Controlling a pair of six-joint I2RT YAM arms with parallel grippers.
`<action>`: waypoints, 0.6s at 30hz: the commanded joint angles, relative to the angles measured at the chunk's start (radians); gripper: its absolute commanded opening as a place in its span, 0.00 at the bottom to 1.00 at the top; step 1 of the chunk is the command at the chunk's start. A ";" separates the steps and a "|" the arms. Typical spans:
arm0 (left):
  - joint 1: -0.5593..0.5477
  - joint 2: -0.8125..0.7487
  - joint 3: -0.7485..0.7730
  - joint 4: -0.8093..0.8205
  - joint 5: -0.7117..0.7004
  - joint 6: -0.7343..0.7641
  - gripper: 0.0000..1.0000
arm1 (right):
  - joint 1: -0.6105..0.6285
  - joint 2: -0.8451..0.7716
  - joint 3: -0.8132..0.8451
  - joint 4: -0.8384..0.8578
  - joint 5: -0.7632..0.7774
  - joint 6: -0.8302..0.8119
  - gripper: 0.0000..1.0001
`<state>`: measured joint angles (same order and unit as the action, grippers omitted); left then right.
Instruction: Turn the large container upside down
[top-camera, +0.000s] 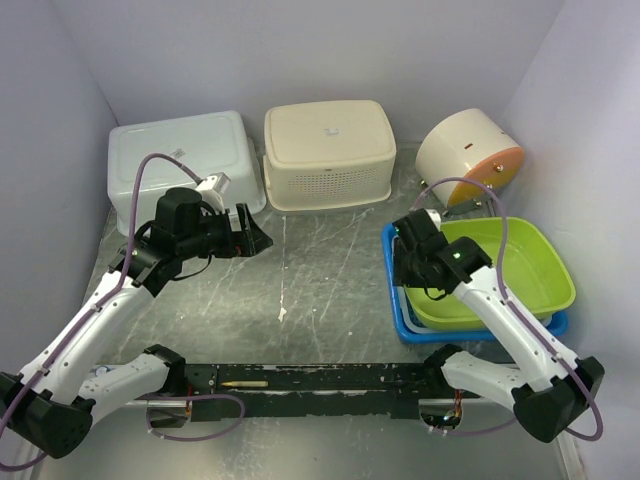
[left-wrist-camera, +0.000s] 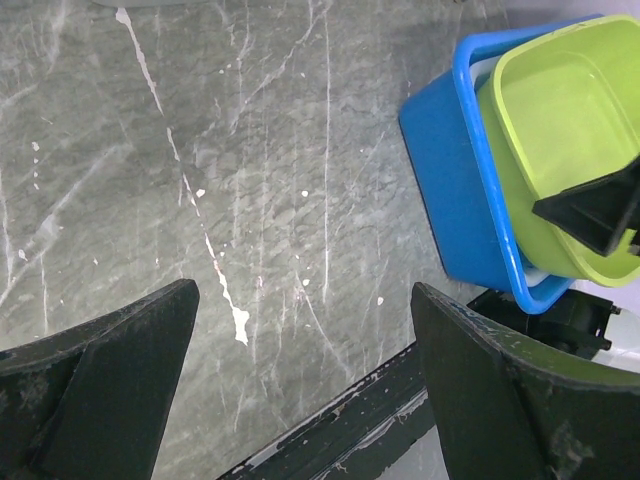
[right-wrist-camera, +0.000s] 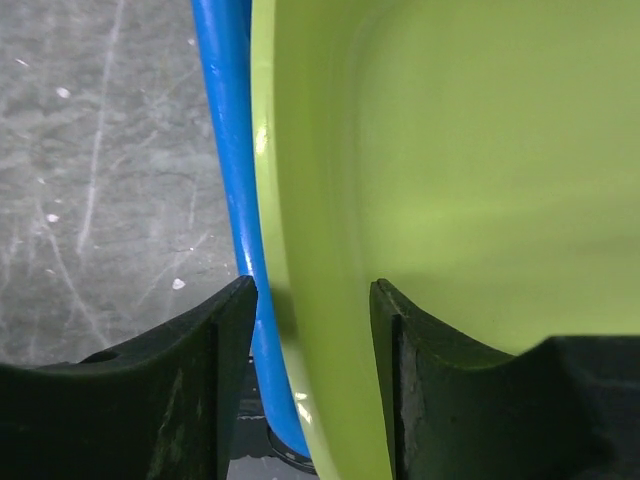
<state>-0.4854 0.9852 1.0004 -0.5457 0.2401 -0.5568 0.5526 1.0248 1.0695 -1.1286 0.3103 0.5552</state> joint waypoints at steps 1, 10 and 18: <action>-0.001 -0.019 -0.006 0.034 0.018 0.003 0.98 | 0.000 0.039 -0.043 0.045 0.001 -0.020 0.48; 0.000 -0.023 0.040 0.008 0.009 0.015 0.98 | 0.000 0.046 0.099 0.003 -0.019 -0.027 0.00; -0.001 -0.026 0.168 -0.047 -0.012 0.015 0.98 | 0.000 0.130 0.540 -0.128 -0.118 -0.034 0.00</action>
<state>-0.4854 0.9798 1.0756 -0.5762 0.2394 -0.5556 0.5556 1.1049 1.4021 -1.1839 0.2375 0.5240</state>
